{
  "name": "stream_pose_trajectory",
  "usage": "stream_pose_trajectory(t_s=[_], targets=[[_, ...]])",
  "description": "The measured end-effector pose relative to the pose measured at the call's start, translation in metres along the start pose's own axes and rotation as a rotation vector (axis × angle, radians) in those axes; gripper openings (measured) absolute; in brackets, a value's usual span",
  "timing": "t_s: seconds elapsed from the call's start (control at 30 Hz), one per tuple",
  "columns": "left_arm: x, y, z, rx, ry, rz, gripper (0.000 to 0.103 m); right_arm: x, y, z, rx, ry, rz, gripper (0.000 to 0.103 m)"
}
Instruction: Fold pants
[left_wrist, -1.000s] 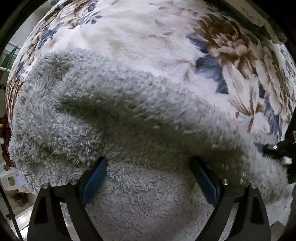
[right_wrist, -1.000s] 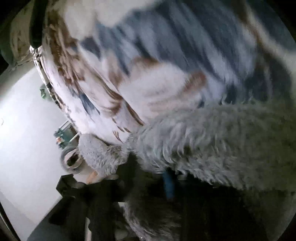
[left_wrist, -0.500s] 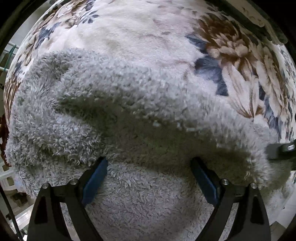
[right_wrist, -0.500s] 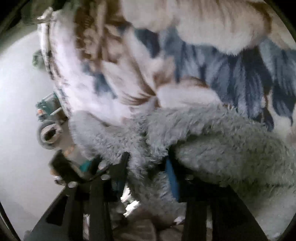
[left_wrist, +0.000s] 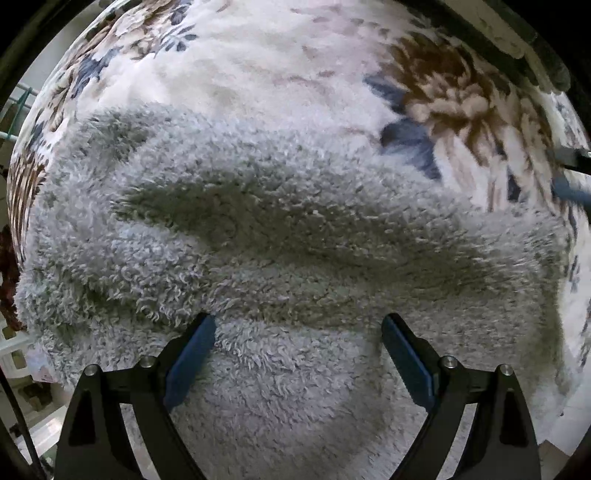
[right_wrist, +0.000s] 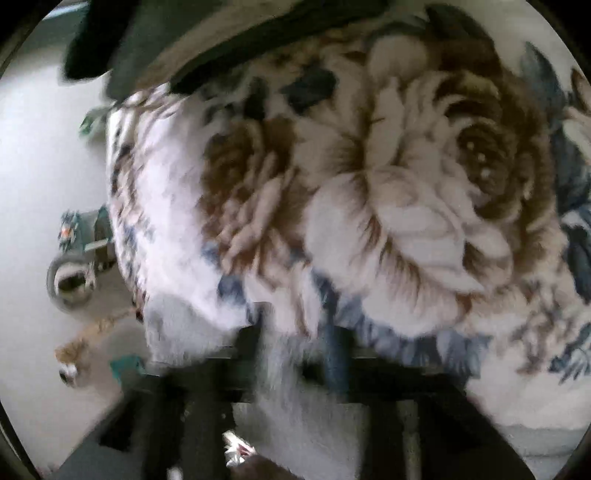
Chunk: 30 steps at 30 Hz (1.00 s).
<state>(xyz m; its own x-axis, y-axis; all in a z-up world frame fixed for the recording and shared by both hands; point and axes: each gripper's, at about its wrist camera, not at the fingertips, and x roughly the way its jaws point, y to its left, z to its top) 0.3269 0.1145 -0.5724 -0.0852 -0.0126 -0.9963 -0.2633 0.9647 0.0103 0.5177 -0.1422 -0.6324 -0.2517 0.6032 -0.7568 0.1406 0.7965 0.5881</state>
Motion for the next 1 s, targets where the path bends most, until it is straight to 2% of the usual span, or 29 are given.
stream_pose_trajectory(t_s=[0.03, 0.13, 0.17, 0.2, 0.23, 0.27, 0.33, 0.43, 0.53, 0.63, 0.67, 0.7, 0.77, 0.87, 0.93, 1.0], targets=[[-0.003, -0.001, 0.001, 0.002, -0.004, -0.005, 0.092, -0.001, 0.0, -0.01, -0.012, 0.022, -0.001, 0.083], [-0.01, -0.008, 0.003, 0.015, -0.024, -0.013, 0.092, 0.026, -0.004, -0.033, -0.053, 0.111, -0.027, 0.081], [-0.011, -0.009, 0.003, 0.019, -0.031, -0.012, 0.092, 0.038, -0.005, -0.038, -0.071, 0.14, -0.05, 0.065], [-0.012, -0.012, 0.004, 0.026, -0.036, -0.01, 0.092, 0.052, -0.007, -0.04, -0.081, 0.16, -0.064, 0.033], [-0.012, -0.014, 0.005, 0.032, -0.037, -0.009, 0.092, 0.067, -0.006, -0.042, -0.094, 0.196, -0.088, 0.016], [-0.012, -0.015, 0.006, 0.038, -0.037, -0.008, 0.092, 0.08, -0.001, -0.042, -0.104, 0.201, -0.111, 0.01], [-0.01, -0.021, 0.007, 0.054, -0.04, 0.0, 0.092, 0.084, 0.002, -0.035, -0.104, 0.153, -0.182, 0.009], [-0.009, -0.028, 0.002, 0.081, -0.056, 0.02, 0.092, 0.069, 0.001, -0.015, -0.043, 0.049, -0.179, 0.008], [-0.007, -0.036, -0.001, 0.091, -0.056, 0.038, 0.092, 0.076, -0.004, -0.01, -0.033, 0.083, -0.172, 0.008], [-0.006, -0.042, -0.003, 0.084, -0.049, 0.038, 0.092, 0.071, -0.002, -0.01, -0.025, 0.074, -0.138, 0.016], [-0.009, -0.041, -0.005, 0.088, -0.059, 0.03, 0.092, 0.071, 0.001, -0.014, -0.031, 0.055, -0.118, 0.031], [-0.015, -0.044, -0.009, 0.101, -0.073, 0.027, 0.092, 0.061, 0.002, -0.021, -0.037, 0.014, -0.103, 0.059], [-0.03, -0.058, -0.015, 0.141, -0.103, 0.016, 0.092, 0.019, 0.004, -0.04, -0.048, -0.145, -0.076, 0.091], [-0.047, -0.087, -0.023, 0.216, -0.136, 0.007, 0.093, -0.046, -0.02, -0.086, 0.006, -0.401, -0.039, 0.091], [-0.057, -0.109, -0.032, 0.271, -0.157, -0.01, 0.099, -0.078, -0.046, -0.119, 0.074, -0.525, -0.045, 0.093], [-0.066, -0.135, -0.045, 0.319, -0.171, -0.039, 0.1, -0.109, -0.084, -0.17, 0.17, -0.626, -0.093, 0.095]])
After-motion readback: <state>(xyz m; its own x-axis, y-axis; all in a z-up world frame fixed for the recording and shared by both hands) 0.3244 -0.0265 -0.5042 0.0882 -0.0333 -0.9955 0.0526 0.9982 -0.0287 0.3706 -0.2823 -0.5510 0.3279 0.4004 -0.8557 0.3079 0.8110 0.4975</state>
